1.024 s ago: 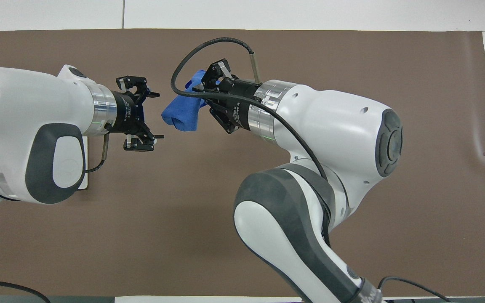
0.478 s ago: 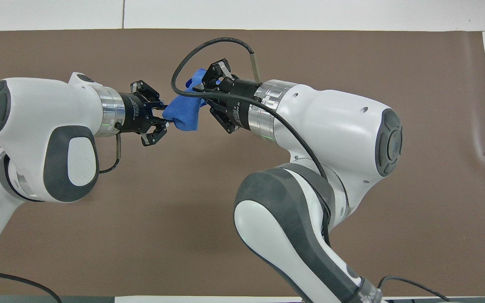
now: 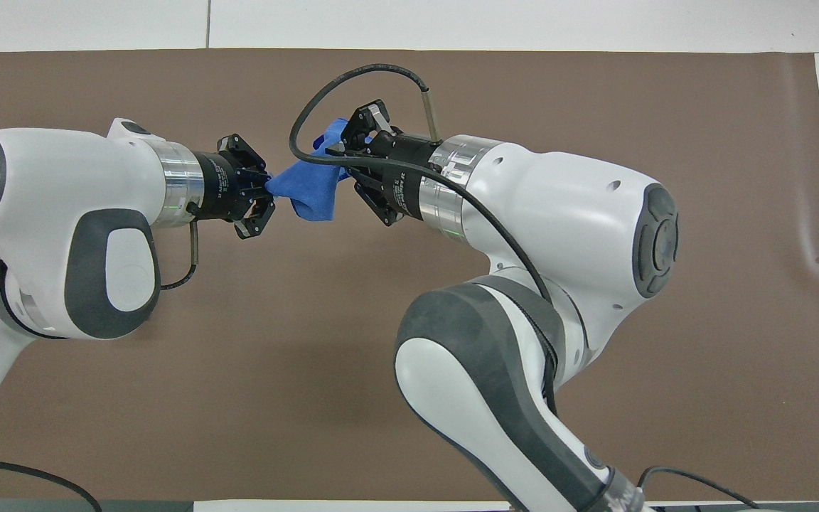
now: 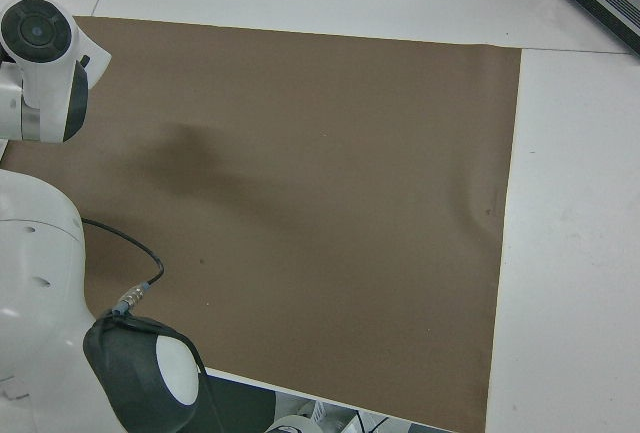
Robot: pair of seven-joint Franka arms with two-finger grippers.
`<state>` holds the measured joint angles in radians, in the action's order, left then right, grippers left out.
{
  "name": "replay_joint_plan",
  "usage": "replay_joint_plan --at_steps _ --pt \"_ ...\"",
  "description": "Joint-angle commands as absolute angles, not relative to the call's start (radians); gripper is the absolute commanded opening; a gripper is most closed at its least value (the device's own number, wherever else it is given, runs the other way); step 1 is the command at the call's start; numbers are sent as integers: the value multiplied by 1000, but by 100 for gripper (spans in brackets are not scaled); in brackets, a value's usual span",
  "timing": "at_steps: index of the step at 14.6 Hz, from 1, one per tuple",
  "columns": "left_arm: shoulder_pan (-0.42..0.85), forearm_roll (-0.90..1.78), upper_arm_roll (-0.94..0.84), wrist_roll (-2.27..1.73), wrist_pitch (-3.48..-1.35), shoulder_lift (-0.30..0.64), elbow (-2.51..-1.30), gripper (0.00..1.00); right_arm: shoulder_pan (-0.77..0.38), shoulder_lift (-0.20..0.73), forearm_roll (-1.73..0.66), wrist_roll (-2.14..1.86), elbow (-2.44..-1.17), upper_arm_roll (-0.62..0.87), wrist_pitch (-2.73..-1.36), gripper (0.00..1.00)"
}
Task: Right arm passes towel to left arm to hang
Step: 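Grasp the towel with the left gripper beside the right gripper, then carry the towel with the left gripper while the right gripper releases and withdraws, then drape the towel over the white rack and open the left gripper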
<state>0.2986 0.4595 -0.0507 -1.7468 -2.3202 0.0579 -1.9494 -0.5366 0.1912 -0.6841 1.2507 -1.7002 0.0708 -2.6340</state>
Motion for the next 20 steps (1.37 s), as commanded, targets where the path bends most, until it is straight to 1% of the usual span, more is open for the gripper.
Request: replay_joint_plan --at_steps 1,2,3,4,6,8,11,13,15,17,19,20 --pt "259 454 -43 -1672 -2306 37 -1939 0 -537 192 -690 1223 -1703 72 -2648 0" --pt "252 399 -38 -1643 -2281 31 -1939 0 -535 192 -690 1220 -1704 72 -2646 0" --pt "232 318 -40 -1634 -2264 22 -1931 0 -535 189 -684 1194 -1712 69 -2645 71" --pt "223 246 -38 -1631 -2257 18 -1928 0 -525 184 -666 1130 -1735 66 -2643 100" --pt "218 102 -38 -1567 -2258 12 -1934 0 -470 170 -643 1013 -1770 66 -2628 100" --pt "172 72 -34 -1510 -2267 15 -1930 0 -416 150 -632 895 -1825 64 -2623 100" --pt "130 -87 -34 -1488 -2269 12 -1928 0 -309 121 -559 622 -1888 63 -2530 100" --pt "94 -116 -34 -1464 -2269 6 -1930 0 -226 109 -444 502 -1890 63 -2404 100" --pt "51 -120 -34 -1363 -2255 -23 -1943 0 -148 100 -249 437 -1862 66 -2248 100" --pt "8 -120 -35 -1269 -2247 -37 -1960 0 -132 94 -151 402 -1820 61 -2092 100" --pt "-58 -121 -35 -1159 -2249 -37 -1960 0 -123 51 -60 368 -1789 57 -1966 100" --pt "-89 -120 -35 -1100 -2253 -37 -1962 0 -100 20 -54 351 -1786 57 -1919 100"
